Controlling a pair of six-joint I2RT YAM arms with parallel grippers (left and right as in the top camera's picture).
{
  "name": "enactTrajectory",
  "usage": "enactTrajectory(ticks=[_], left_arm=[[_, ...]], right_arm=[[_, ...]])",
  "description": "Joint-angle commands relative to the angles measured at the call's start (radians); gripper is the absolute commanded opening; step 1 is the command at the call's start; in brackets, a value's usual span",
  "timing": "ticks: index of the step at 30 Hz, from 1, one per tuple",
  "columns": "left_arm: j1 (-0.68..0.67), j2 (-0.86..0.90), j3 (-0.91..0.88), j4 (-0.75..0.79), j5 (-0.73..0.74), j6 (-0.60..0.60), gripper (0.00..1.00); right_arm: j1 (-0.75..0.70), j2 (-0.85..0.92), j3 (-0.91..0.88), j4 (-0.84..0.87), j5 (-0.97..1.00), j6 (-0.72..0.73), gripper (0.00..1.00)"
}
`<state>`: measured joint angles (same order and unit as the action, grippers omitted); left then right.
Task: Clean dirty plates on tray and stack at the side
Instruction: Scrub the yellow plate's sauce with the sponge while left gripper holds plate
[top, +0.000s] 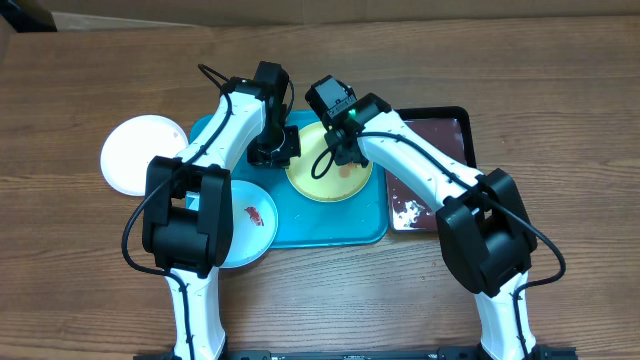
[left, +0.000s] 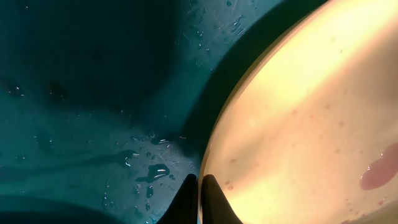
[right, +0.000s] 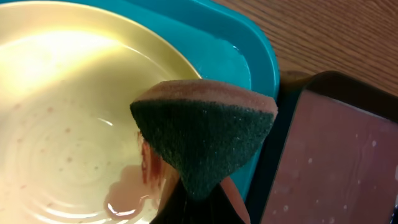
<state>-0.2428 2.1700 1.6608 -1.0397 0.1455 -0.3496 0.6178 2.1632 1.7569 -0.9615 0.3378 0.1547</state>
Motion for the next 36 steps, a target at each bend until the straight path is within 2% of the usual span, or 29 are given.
enactTrajectory(ticks=[1, 19, 36], left_arm=[[-0.006, 0.016, -0.005, 0.001, 0.008, -0.013, 0.04], [-0.006, 0.016, -0.005, 0.0, 0.008, -0.013, 0.04], [-0.006, 0.016, -0.005, -0.003, 0.01, -0.014, 0.04]], right_arm=[[0.008, -0.006, -0.004, 0.025, 0.037, 0.013, 0.04], [0.011, -0.006, -0.004, 0.039, 0.049, 0.042, 0.04], [0.081, -0.003, -0.004, 0.029, 0.219, 0.09, 0.04]])
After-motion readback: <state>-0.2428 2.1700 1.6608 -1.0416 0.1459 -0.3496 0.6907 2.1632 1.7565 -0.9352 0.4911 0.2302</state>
